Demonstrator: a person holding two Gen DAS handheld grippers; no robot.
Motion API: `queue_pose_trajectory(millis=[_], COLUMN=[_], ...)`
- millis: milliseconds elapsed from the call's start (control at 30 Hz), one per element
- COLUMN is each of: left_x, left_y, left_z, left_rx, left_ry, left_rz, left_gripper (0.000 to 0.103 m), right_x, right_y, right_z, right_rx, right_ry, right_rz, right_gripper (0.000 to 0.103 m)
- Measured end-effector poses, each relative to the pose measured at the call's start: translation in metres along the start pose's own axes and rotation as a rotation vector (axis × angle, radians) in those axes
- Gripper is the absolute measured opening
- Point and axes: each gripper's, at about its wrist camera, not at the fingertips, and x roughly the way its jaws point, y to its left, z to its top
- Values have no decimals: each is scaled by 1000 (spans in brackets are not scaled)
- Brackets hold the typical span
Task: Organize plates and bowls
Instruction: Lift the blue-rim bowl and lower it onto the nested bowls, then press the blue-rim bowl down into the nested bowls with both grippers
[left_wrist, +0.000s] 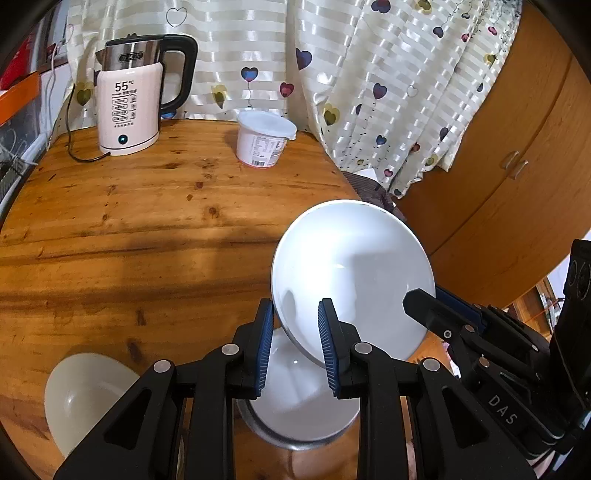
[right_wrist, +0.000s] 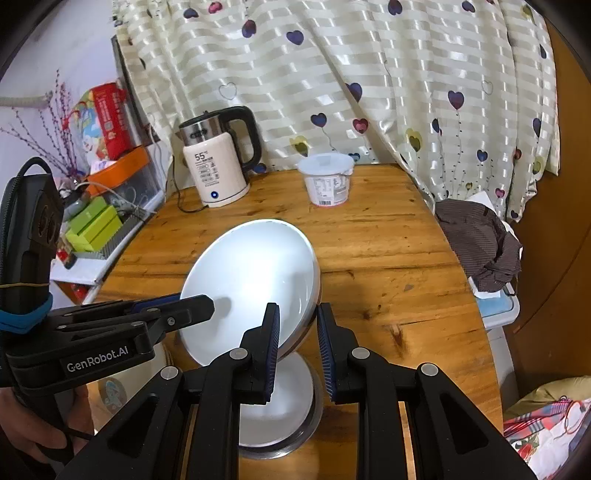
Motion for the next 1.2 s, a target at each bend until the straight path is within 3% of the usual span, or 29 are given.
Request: queue_pose_trajectory(millis=[667,1200], left_x=[-14,-3], left_y=[7,11], left_z=[-29,-46], left_rx=[-9,-19], left_ry=[15,71], left_rz=[22,25], left_gripper=[26,25], right_x=[-9,6], right_y=[20,13], right_z=[-20,-37], right_rx=[-12,27], right_ry=[20,97], right_rz=[11,30], right_gripper=[20,20])
